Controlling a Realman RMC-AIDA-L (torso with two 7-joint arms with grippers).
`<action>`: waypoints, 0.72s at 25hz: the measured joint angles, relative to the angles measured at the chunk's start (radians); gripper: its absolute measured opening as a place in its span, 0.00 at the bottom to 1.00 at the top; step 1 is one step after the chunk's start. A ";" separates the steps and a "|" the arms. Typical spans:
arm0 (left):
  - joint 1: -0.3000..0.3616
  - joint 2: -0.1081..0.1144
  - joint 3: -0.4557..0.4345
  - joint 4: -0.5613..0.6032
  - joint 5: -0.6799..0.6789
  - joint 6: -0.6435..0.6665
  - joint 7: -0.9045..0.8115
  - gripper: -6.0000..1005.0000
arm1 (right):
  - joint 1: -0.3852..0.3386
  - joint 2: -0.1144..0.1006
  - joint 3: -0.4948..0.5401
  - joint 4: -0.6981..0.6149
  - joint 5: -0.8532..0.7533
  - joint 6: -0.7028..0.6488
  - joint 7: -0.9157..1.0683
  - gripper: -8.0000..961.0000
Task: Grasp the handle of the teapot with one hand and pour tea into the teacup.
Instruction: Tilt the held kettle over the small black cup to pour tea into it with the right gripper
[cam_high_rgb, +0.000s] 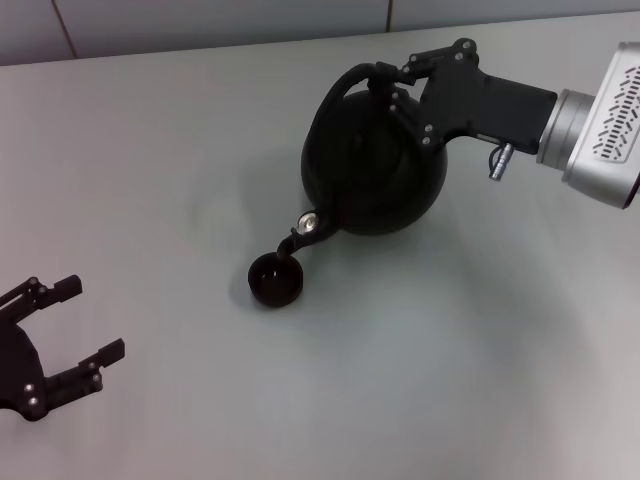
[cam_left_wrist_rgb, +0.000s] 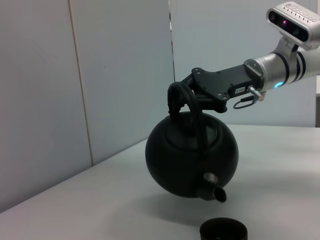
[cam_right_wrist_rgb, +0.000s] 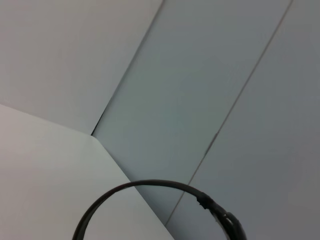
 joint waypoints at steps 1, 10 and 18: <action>-0.001 0.000 0.000 -0.002 0.000 0.000 0.000 0.81 | 0.002 0.000 -0.003 -0.001 0.000 0.001 -0.011 0.09; -0.006 0.000 0.000 -0.014 -0.001 -0.004 0.000 0.81 | 0.021 -0.001 -0.011 -0.011 -0.003 0.010 -0.077 0.09; -0.009 0.000 -0.001 -0.015 -0.002 -0.007 0.000 0.81 | 0.034 -0.001 -0.068 -0.023 0.000 0.016 -0.088 0.09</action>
